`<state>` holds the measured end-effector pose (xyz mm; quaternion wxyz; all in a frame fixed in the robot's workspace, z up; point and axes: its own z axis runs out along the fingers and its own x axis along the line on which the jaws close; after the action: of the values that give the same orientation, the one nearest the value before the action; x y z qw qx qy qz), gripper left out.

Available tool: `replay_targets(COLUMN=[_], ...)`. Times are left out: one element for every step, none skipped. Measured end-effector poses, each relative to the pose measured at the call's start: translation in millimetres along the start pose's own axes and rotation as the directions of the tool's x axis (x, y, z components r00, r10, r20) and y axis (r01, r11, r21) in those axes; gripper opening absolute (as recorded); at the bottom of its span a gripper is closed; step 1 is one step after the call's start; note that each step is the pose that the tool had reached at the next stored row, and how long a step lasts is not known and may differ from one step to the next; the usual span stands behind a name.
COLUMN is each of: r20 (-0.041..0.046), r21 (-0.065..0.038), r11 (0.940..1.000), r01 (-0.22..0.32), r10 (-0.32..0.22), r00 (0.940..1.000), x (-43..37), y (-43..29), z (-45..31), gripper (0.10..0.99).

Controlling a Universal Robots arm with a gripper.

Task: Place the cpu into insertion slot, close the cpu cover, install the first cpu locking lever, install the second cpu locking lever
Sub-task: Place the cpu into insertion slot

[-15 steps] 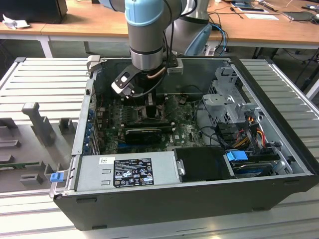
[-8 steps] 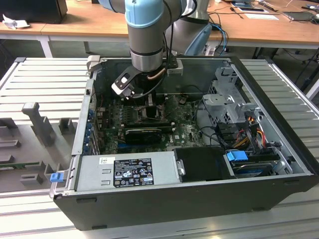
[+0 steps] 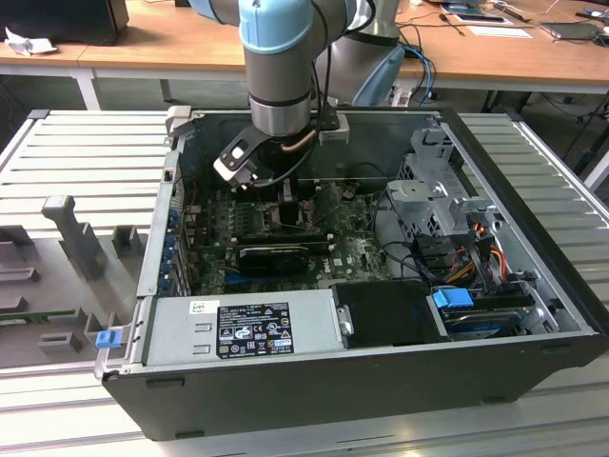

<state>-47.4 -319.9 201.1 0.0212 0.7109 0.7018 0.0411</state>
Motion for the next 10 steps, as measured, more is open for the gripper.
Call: replay_targets(r20=[-0.0008,-0.0012,-0.0013,-0.0005,0.0019,0.0021,0.0024,0.003,0.0038,0.0063], r21=[0.0,0.0,0.0,0.0,0.0,0.0,0.0,0.0,0.0,0.0], r11=[1.0,1.0,1.0,1.0,1.0,1.0,1.0,1.0,1.0,1.0], r01=[0.005,0.008,0.009,0.009,0.009,0.009,0.009,0.009,0.009,0.009], r10=[-0.005,-0.008,-0.009,-0.009,-0.009,-0.009,-0.009,-0.009,-0.009,-0.009], r00=[1.0,1.0,1.0,1.0,1.0,1.0,1.0,1.0,1.0,0.9999], x=[1.6,1.8,1.8,1.9,1.9,2.0,2.0,2.0,2.1,2.2], y=[0.2,0.3,0.3,0.4,0.5,0.6,0.7,0.9,1.2,1.6], z=[0.4,0.5,0.4,-0.6,-2.7,-3.6,-4.7,-7.1,-9.7,-13.8], gripper=[0.6,0.6,0.6,0.6,0.6,0.6,0.6,0.6,0.6,0.6])
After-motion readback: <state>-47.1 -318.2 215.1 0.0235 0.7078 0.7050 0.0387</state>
